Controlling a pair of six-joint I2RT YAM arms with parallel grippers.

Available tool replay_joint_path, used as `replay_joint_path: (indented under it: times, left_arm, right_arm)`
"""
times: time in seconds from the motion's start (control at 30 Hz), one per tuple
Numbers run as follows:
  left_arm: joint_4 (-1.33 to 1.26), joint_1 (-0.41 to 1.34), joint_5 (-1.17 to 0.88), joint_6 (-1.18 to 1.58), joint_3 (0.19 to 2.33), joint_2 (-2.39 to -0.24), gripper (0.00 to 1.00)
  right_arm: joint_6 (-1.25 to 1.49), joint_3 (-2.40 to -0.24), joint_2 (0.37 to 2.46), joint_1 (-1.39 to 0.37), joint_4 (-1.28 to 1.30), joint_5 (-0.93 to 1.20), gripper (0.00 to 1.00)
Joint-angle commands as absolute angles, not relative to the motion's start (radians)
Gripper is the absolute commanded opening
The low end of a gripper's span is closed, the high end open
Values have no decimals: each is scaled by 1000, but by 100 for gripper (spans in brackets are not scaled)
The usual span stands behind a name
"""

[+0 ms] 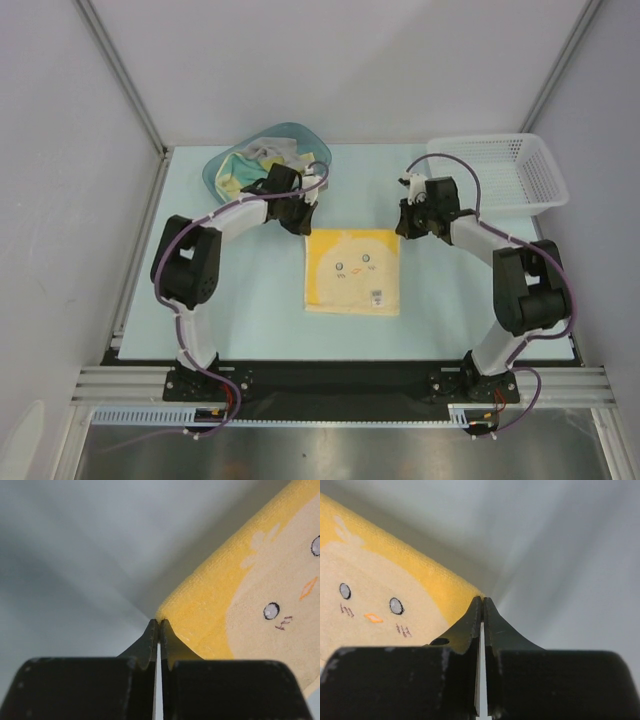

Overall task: Fold and stack the towels
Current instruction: Fold the towel

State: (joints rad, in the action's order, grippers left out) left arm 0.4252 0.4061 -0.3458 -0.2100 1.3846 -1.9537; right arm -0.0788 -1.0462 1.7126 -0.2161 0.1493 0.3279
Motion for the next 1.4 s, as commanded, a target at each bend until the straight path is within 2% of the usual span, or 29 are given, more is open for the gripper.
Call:
replay_joint_path:
  times: [0.0,0.5,0.97,1.37]
  left_arm:
    - [407,393,-301,-219,1391,-1864,0]
    - [402,437,-267,-184,1217,-1683,0]
    - [388,518,-274,-107,1083,-1545,0]
    - [463,537,-253,-91,1022,-1503,1]
  right_arm:
    - [-81,-988,1608,-229,34,215,0]
    - [78,-848,1424,-374,121,-179,0]
    - [256,-719,1233,-408,207,-155,0]
    - [393,-661,1216,-489,325,-176,0]
